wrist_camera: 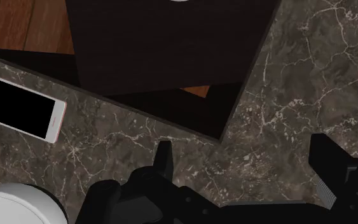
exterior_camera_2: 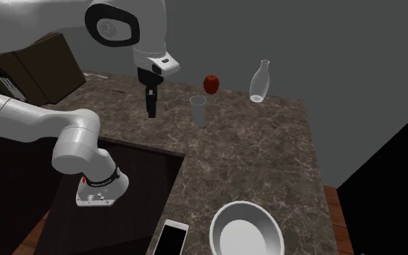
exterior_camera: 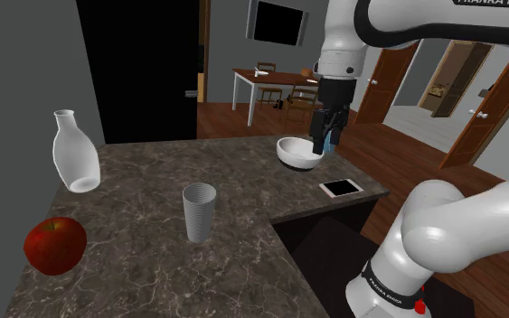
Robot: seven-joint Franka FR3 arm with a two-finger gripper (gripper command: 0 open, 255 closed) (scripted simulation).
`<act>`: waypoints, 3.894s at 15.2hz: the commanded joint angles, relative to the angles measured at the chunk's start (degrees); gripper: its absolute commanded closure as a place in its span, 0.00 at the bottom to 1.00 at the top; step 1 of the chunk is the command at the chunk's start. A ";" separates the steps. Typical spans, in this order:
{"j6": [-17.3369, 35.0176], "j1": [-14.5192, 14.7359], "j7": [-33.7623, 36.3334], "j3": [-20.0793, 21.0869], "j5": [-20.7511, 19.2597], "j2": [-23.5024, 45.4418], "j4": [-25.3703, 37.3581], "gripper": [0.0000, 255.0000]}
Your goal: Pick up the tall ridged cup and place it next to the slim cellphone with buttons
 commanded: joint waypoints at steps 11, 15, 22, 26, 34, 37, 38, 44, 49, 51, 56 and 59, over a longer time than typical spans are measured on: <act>18.83 2.24 12.63 12.94 4.90 9.65 -1.93 0.00; 26.11 2.04 18.21 18.26 4.49 15.94 -0.28 0.00; 36.80 -0.41 30.38 27.78 -1.93 29.57 5.92 0.00; 40.65 -2.17 39.64 32.80 -10.19 38.99 11.45 0.00; 44.90 -2.53 46.81 34.36 -18.42 46.95 13.41 0.00; 46.54 -2.63 47.83 34.19 -19.93 48.39 12.76 0.00; 46.55 -2.63 47.83 34.19 -19.93 48.39 12.75 0.00; 46.54 -2.62 47.83 34.18 -19.93 48.39 12.76 0.00; 46.54 -2.62 47.83 34.18 -19.93 48.39 12.76 1.00; 46.55 -2.62 47.84 34.18 -19.93 48.40 12.76 1.00; 45.26 -2.67 46.84 34.22 -18.81 47.37 13.39 1.00; 43.28 -2.70 45.47 34.21 -17.29 45.95 14.44 1.00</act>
